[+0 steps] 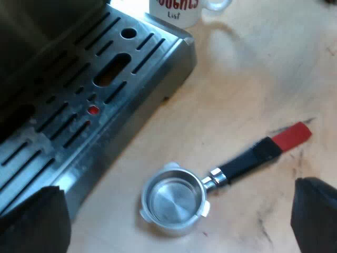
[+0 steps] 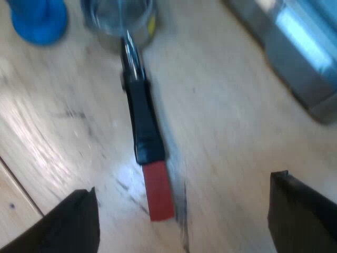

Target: Grind coffee beans and then tamp

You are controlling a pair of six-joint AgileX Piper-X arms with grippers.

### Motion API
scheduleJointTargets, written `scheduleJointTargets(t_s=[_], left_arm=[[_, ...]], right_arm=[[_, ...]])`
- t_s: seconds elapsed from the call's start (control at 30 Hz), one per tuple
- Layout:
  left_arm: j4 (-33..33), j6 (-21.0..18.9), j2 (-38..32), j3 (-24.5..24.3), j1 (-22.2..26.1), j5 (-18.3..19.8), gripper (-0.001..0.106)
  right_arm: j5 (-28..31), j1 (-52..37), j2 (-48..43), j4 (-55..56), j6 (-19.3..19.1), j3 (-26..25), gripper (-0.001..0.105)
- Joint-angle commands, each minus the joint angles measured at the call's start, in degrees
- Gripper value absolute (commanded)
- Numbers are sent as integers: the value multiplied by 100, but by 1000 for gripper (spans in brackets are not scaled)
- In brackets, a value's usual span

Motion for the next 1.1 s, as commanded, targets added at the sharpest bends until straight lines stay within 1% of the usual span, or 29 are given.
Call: scheduleJointTargets(t_s=[0.03,0.1,0.17,0.2,0.43,0.53,0.57,0.6,0.7,0.77,0.93,1.0,1.1], left_arm=[[447,-14,-143,-157,-28,-222,86],[696,54,-346,-156,-28,-369,86],[896,104,-532,-156,-28,-412,86],[1033,107,-666,-156,-28,-490,86],[1786,105,-1209,-156,-28,-633,86],[1980,108,-1342,-156,-28,-662,86],[1980,108,-1342,-156,-28,-662,86],[2045,108,-1406,-156,-28,-661,86],[2120,158,-1411,-156,-28,-661,86],[2119,159,-1411,-156,-28,-661,86],[2119,171,-1411,-156,-28,-661,86],[2119,258,-1411,-156,-28,-661,86],[2119,291,-1411,-156,-28,-661,86]], right_arm=[[-234,-35,-205,5,-54,-117,69],[-463,-22,-407,-8,-54,-123,69],[-571,-23,-544,-37,-54,-123,69],[-620,-23,-636,-91,-54,-123,69],[-1161,-23,-985,-698,-74,-123,69],[-1277,-23,-998,-902,-269,-123,69],[-1333,-23,-998,-930,-380,-123,69],[-1463,6,-998,-1039,-579,-91,69],[-1467,156,-998,-1311,-854,15,69],[-1467,300,-998,-1516,-839,153,69],[-1212,625,-998,-2140,-841,572,69],[-1163,765,-998,-2633,-804,805,69],[-1013,835,-998,-3131,-805,1023,69]])
